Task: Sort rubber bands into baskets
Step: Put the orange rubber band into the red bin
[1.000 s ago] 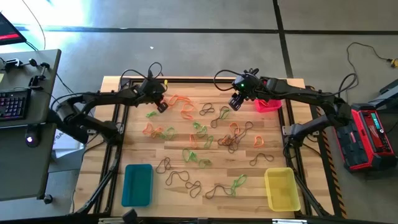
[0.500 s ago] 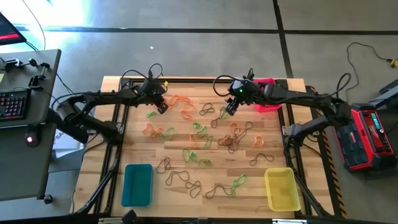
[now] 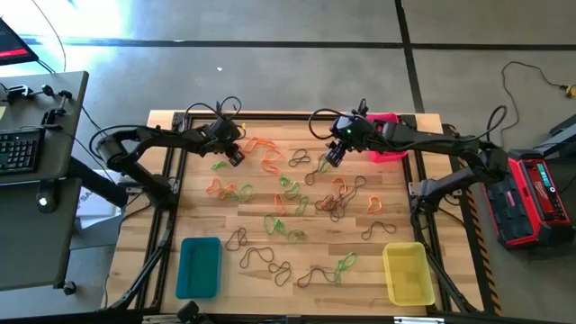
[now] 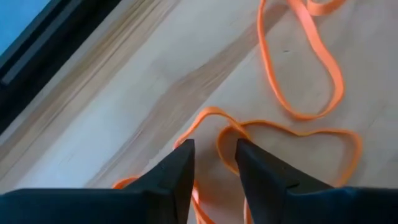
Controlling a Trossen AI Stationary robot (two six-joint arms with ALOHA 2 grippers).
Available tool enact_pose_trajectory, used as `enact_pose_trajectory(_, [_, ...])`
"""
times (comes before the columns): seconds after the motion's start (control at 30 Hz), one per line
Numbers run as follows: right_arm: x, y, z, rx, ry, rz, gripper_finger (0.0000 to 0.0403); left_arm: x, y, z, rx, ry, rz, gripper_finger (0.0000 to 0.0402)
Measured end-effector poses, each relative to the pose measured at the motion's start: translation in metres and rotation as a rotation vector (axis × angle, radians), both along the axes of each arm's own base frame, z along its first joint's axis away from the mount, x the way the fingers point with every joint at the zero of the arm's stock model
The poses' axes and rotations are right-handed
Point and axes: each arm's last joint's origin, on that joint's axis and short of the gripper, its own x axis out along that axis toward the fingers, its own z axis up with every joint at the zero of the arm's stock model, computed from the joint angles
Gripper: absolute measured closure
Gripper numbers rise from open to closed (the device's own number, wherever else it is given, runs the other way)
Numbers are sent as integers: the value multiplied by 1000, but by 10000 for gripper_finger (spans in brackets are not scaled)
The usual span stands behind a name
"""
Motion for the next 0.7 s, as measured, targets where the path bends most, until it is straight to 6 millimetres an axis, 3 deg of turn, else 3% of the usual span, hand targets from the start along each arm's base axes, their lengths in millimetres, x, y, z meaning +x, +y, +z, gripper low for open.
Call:
enact_pose_trajectory(0.27, [0, 0, 0, -1, -1, 0, 217, 1, 0, 0, 14, 16, -60, 392])
enact_pose_trajectory(0.7, [0, 0, 0, -1, 0, -1, 217, 0, -12, 32, 51, -83, -134, 401])
